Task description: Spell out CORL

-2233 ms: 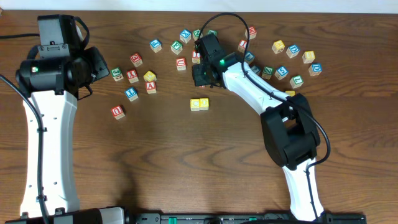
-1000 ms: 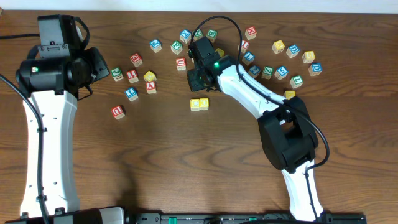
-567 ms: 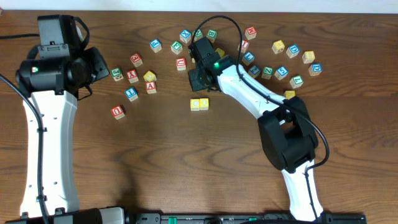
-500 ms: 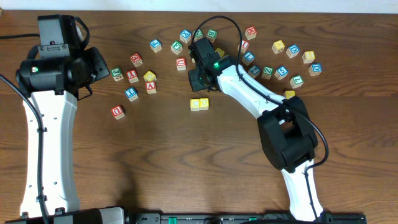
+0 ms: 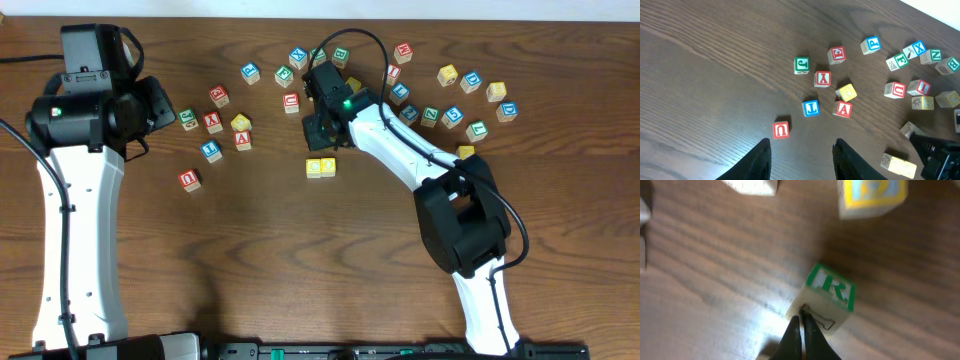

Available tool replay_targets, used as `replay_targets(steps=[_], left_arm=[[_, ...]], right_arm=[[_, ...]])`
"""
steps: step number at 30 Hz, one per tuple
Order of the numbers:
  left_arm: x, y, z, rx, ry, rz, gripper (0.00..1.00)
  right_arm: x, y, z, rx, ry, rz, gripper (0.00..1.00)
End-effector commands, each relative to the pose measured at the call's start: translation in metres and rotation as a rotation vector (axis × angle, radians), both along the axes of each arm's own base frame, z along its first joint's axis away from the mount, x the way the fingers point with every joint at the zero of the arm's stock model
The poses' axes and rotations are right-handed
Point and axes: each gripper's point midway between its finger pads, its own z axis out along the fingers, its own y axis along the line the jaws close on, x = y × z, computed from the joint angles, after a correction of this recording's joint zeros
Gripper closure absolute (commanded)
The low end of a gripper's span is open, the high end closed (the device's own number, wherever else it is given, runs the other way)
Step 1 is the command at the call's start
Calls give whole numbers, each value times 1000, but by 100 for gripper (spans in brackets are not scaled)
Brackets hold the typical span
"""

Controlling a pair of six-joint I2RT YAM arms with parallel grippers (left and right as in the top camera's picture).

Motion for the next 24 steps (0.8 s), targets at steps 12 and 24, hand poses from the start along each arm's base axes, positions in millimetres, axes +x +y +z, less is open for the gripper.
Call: replay_targets(steps=[12, 24], left_arm=[[1, 2, -1, 15, 10, 0, 60], [1, 2, -1, 15, 9, 0, 60]], right_arm=[[0, -4, -13, -11, 20, -35, 99], [25, 12, 53, 88, -115, -34, 99]])
